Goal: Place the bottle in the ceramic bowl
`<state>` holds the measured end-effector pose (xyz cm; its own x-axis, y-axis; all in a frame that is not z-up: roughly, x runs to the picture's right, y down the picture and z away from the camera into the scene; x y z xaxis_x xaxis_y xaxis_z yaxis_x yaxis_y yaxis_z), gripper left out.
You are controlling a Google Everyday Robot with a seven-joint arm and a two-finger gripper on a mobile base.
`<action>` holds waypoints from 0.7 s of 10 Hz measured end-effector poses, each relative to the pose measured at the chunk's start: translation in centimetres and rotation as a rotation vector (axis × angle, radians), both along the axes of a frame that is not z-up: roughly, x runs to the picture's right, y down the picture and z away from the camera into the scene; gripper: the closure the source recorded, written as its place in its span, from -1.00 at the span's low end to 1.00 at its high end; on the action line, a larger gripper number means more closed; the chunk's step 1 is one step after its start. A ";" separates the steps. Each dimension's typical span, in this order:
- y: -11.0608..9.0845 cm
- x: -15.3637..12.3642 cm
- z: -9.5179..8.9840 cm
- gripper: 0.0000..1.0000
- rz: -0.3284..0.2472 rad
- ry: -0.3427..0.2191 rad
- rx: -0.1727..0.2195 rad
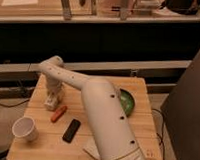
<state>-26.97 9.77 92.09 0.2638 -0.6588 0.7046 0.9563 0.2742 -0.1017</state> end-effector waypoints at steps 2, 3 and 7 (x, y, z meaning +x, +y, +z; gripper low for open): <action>0.2 -0.3 -0.3 0.94 -0.003 -0.004 -0.001; 0.3 -0.4 -0.3 0.94 -0.001 -0.006 0.002; -0.7 0.6 -1.8 0.94 0.008 -0.009 0.007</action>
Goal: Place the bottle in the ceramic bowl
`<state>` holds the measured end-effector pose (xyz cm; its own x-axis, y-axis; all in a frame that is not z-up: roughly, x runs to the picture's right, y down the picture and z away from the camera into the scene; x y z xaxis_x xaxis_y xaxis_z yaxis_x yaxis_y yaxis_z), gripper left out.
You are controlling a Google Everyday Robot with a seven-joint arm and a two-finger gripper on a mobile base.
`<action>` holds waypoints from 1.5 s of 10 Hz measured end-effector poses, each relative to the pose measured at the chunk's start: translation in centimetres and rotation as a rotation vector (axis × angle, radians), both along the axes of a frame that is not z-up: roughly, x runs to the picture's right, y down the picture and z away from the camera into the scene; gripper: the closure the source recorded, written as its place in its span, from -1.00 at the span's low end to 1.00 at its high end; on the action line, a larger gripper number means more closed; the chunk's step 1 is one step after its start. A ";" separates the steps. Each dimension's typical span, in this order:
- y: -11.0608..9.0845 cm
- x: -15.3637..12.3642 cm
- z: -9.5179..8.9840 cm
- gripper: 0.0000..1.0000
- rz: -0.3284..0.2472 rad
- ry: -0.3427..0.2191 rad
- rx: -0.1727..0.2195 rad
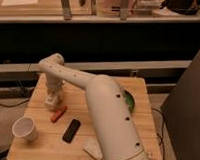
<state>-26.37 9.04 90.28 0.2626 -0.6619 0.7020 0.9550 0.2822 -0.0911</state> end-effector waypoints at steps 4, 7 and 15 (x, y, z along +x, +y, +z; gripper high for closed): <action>0.3 -0.1 -0.1 0.94 0.006 -0.001 0.002; 0.0 2.8 -1.0 0.94 0.022 0.004 0.000; 0.5 6.3 -2.3 0.94 0.032 0.001 0.003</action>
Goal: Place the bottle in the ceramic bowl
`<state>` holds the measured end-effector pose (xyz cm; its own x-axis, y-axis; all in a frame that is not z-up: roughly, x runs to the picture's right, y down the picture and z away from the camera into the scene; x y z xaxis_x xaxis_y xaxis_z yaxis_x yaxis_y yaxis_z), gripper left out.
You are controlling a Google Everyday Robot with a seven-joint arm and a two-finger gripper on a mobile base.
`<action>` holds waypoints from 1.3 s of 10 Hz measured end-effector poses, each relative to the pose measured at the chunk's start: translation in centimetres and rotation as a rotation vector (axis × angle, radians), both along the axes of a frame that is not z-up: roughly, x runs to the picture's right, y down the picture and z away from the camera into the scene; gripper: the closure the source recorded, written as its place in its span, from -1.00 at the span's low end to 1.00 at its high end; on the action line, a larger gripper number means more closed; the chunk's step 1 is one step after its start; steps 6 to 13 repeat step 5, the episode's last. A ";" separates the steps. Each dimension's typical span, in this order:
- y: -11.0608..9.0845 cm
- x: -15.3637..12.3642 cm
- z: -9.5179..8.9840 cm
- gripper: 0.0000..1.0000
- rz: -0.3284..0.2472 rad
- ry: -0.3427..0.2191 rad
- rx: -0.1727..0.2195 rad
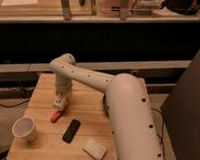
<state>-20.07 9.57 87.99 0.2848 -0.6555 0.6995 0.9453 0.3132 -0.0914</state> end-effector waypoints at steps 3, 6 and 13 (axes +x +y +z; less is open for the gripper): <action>0.2 -0.3 -0.5 0.77 0.010 -0.003 0.001; -0.4 1.7 -0.8 0.91 0.032 0.005 0.001; -0.4 1.7 -0.8 0.91 0.032 0.005 0.001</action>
